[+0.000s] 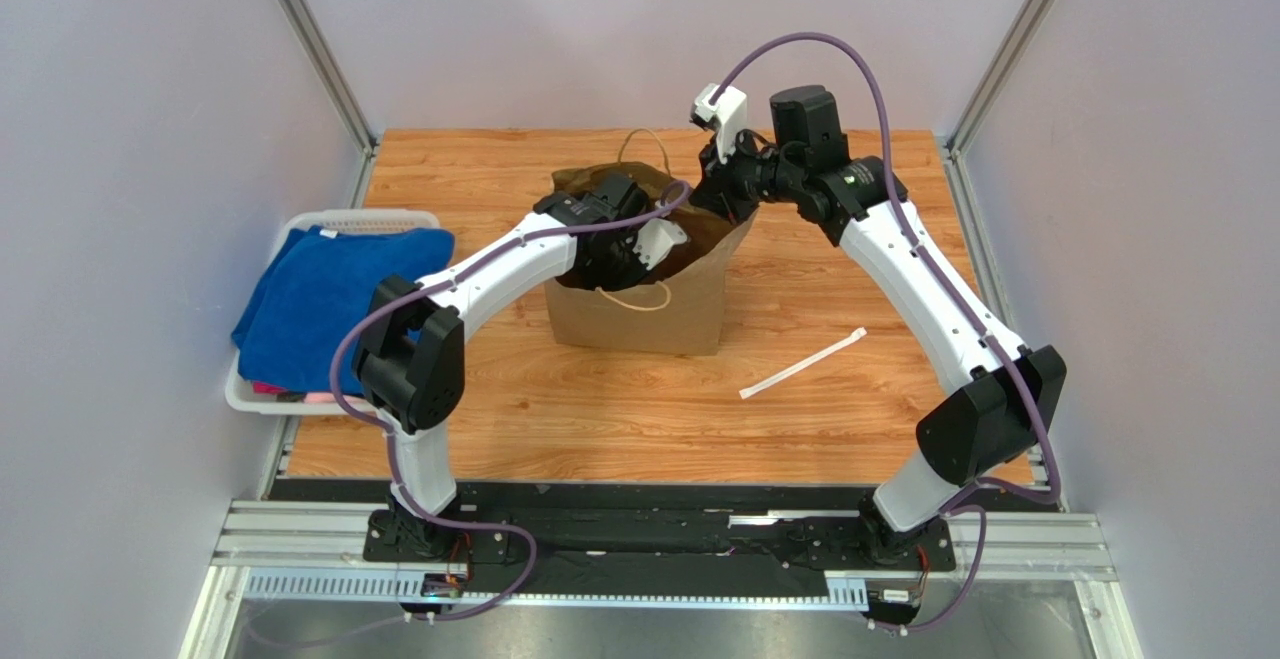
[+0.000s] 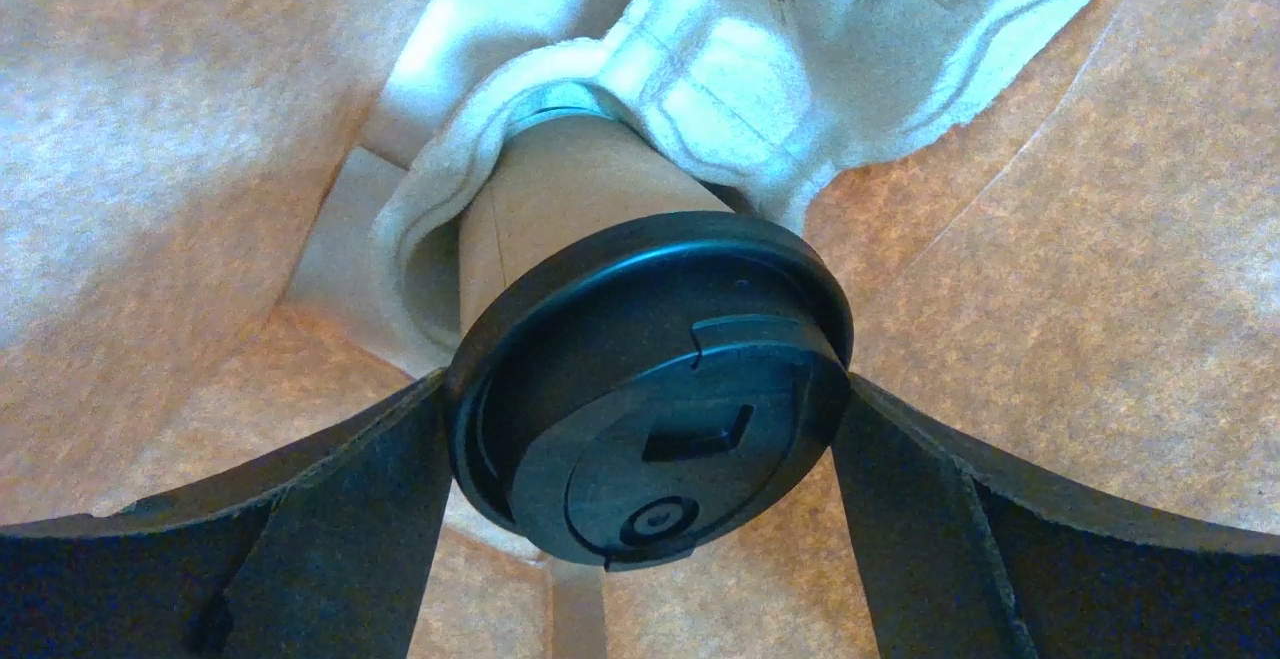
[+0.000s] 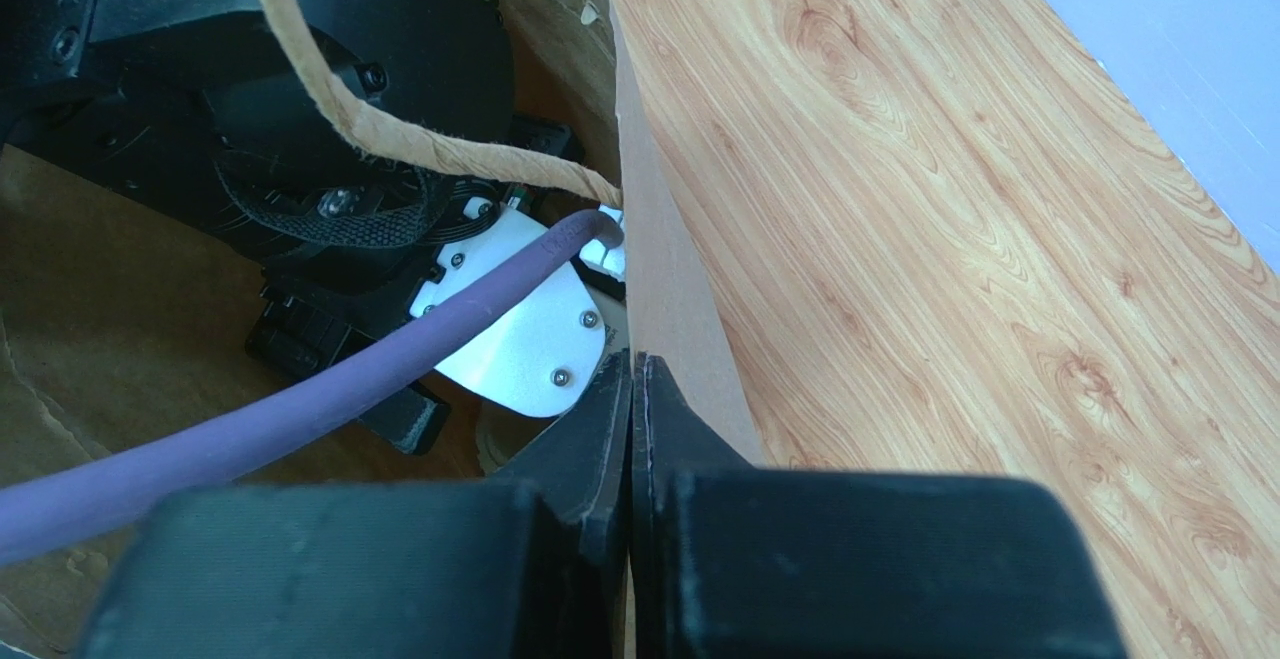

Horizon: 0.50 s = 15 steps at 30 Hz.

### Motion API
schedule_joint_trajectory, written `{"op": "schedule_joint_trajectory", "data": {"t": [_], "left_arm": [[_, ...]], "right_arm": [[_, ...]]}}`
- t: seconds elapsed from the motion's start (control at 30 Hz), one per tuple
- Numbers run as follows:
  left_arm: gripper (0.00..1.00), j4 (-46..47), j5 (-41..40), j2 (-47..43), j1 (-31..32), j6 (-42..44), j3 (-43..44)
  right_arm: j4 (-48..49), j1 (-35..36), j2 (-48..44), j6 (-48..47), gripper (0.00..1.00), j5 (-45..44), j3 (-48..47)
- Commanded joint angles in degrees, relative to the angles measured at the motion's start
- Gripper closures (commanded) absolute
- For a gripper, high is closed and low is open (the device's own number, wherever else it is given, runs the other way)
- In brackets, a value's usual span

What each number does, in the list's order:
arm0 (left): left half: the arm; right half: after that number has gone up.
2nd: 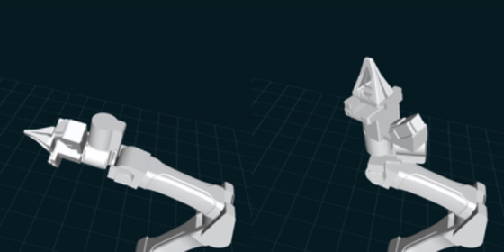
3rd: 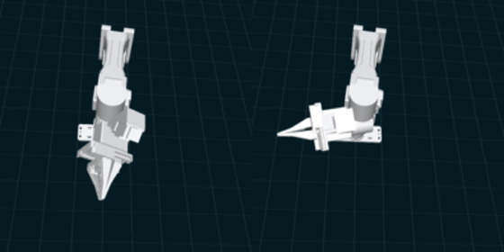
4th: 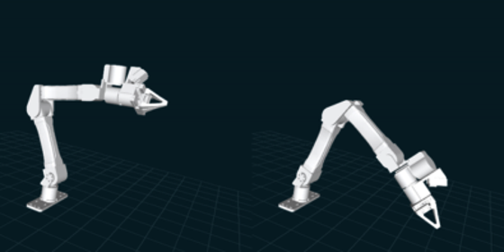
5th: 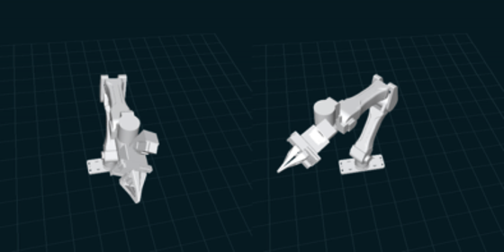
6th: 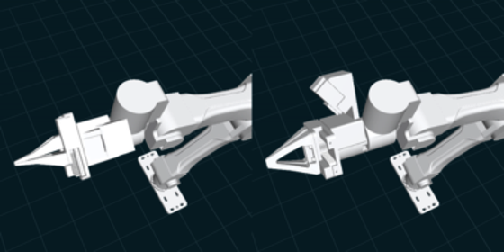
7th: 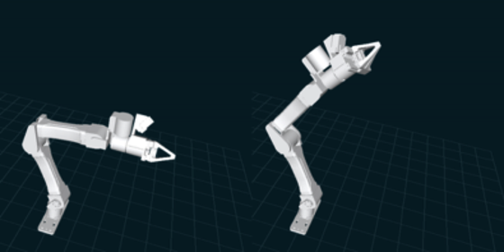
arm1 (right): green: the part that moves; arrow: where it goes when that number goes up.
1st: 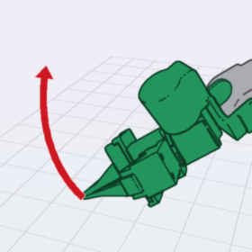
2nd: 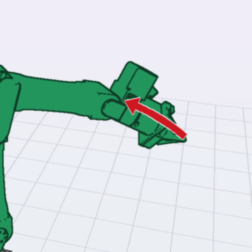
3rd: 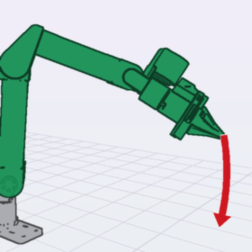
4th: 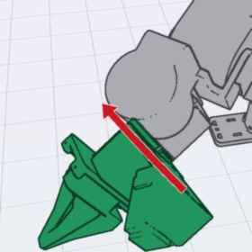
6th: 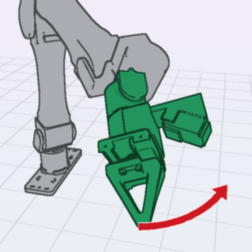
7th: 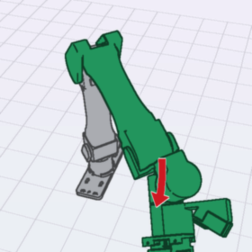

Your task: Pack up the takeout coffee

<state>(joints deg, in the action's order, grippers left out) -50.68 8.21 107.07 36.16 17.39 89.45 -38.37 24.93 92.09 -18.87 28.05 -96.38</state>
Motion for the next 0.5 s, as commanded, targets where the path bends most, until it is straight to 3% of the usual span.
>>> {"op": "schedule_joint_trajectory", "data": {"t": [0.0,0.47], "left_arm": [[0.02,0.8,-2.1,-3.0,0.6,-1.0,1.2],[0.01,-0.9,-0.7,-6.3,1.0,-1.8,4.8]], "right_arm": [[-0.5,-0.5,-1.9,-0.6,1.0,0.1,1.0],[0.0,-0.3,-1.5,-0.5,1.0,0.1,0.8]]}}
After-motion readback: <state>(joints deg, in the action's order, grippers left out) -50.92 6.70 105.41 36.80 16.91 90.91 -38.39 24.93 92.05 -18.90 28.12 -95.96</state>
